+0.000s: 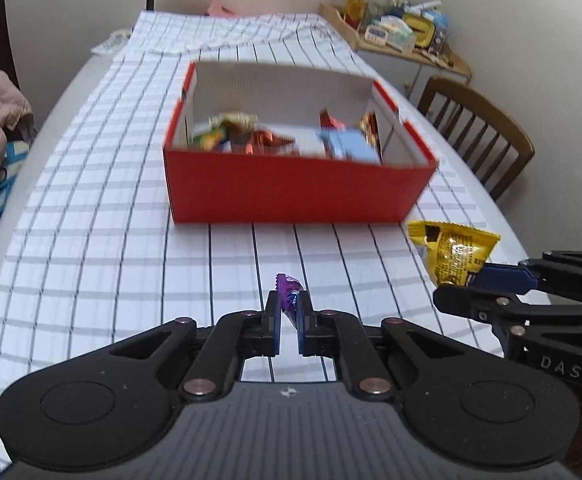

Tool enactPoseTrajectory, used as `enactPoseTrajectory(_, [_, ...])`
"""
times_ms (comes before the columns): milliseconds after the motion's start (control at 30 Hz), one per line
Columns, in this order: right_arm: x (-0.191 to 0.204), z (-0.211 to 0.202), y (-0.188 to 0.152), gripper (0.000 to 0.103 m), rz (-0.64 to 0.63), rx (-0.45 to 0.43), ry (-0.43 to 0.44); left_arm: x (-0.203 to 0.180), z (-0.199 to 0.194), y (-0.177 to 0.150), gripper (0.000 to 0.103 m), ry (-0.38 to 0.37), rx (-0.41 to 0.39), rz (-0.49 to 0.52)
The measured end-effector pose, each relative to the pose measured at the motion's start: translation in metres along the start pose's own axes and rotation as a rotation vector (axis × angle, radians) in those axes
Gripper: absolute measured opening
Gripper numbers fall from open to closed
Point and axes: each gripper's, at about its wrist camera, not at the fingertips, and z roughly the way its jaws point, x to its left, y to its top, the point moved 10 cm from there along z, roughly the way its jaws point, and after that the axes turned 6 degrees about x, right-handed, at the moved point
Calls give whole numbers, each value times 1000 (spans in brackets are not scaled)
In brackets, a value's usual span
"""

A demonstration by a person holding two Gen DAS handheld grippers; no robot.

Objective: Organize snacks
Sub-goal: 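Lift and carry the candy and M&M's bag with both tools over the box, then open both tools to drop the candy and M&M's bag into the box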

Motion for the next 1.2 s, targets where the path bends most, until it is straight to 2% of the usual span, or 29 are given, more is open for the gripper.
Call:
enactPoseTrajectory(300, [-20, -2, 69, 28, -18, -87, -47, 3, -8, 76, 7, 13, -103, 46])
enactPoseTrajectory(533, [-39, 23, 113, 28, 2, -93, -70, 11, 4, 128, 7, 34, -138, 76])
enactPoseTrajectory(833, [-50, 69, 145, 28, 49, -59, -75, 30, 42, 170, 7, 50, -117, 91])
enactPoseTrajectory(1200, [-58, 126, 153, 28, 62, 41, -108, 43, 101, 182, 7, 52, -27, 98])
